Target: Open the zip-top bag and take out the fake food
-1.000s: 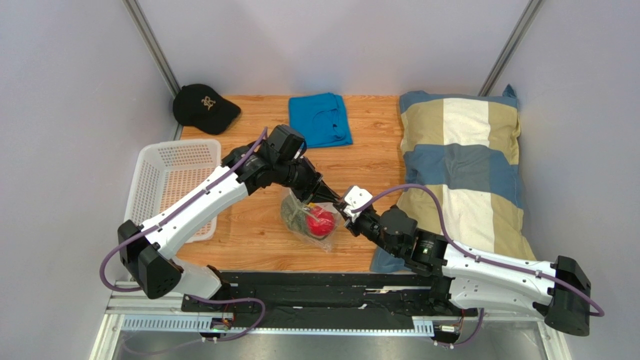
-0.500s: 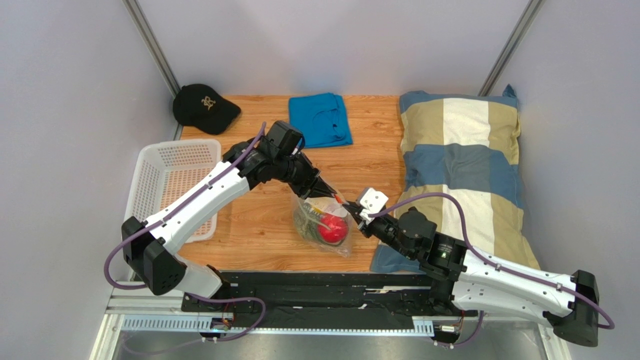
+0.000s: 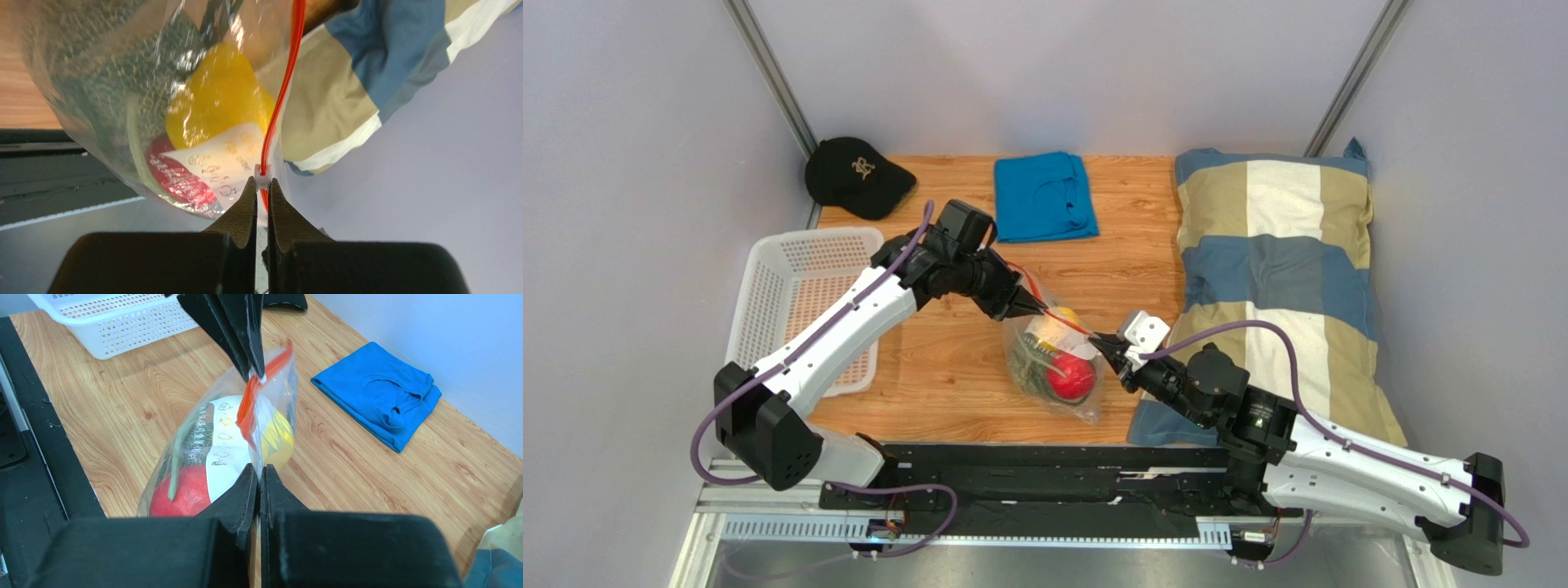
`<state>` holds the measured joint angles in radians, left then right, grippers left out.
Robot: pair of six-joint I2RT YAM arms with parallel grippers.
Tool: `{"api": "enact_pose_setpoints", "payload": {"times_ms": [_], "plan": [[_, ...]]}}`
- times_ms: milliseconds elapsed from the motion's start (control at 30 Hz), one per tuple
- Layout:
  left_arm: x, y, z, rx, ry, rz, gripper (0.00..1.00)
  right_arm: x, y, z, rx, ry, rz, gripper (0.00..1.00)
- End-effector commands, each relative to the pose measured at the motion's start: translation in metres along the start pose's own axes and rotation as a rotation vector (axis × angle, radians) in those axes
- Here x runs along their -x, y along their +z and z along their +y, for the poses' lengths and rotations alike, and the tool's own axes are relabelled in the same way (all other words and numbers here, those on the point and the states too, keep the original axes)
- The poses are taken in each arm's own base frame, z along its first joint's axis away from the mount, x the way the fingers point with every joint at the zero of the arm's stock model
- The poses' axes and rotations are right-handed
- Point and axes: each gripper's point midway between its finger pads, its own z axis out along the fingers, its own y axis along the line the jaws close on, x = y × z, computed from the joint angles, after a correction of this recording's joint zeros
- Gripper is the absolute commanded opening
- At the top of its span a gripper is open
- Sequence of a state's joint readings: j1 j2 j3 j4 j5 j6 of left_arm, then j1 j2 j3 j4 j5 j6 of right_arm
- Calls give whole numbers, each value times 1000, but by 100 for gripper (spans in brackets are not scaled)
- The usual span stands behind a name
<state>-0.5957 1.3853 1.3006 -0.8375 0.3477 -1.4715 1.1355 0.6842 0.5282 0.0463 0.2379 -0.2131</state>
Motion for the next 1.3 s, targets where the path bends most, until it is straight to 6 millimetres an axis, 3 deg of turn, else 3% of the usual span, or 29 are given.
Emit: {"api": "enact_pose_setpoints", "payload": {"times_ms": [0,200,400,533,667,733,767,800,833,900,933,1000,1067,1100,1167,1200,1267], "plan": [[45,-13,1,-14,49,-173,0,12,-7,-15,-70,49,-49,0],[92,-27,6,15,132,-317,0,-10,-10,-19,-97,79,-4,0],[134,-46,-2,33,248,-466,0,-14,-12,-22,-108,77,12,0],[151,-58,-13,46,284,-523,0,-15,-11,-26,-118,66,21,0],[156,-61,-36,-3,356,-529,0,-16,-10,-26,-107,70,33,0],[149,-58,-51,-69,400,-484,0,-19,-9,-26,-113,94,72,0],[146,-55,-55,-85,418,-464,0,-20,-9,-26,-119,107,88,6],[140,-52,-59,-108,429,-431,0,-21,-9,-26,-123,128,108,24],[135,-48,-62,-120,442,-409,0,-29,-13,-26,-133,141,158,30],[126,-38,-64,-131,472,-364,0,-24,-16,-20,-101,174,173,33],[119,-32,-64,-129,484,-345,0,-29,-19,-17,-82,171,196,31],[112,-26,-58,-113,501,-321,0,-34,-22,-14,-77,211,205,15],[102,-24,-48,-88,496,-287,0,-40,-23,-11,-68,211,215,9],[90,-24,-46,-96,502,-243,8,-43,-22,-10,-69,212,223,0],[73,-24,-39,-86,522,-204,21,-44,-21,-13,-87,219,217,0],[55,-20,-36,-82,549,-166,35,-42,-19,-12,-87,226,208,0],[35,-15,-33,-94,603,-121,43,-42,-18,-16,-114,236,212,0]]}}
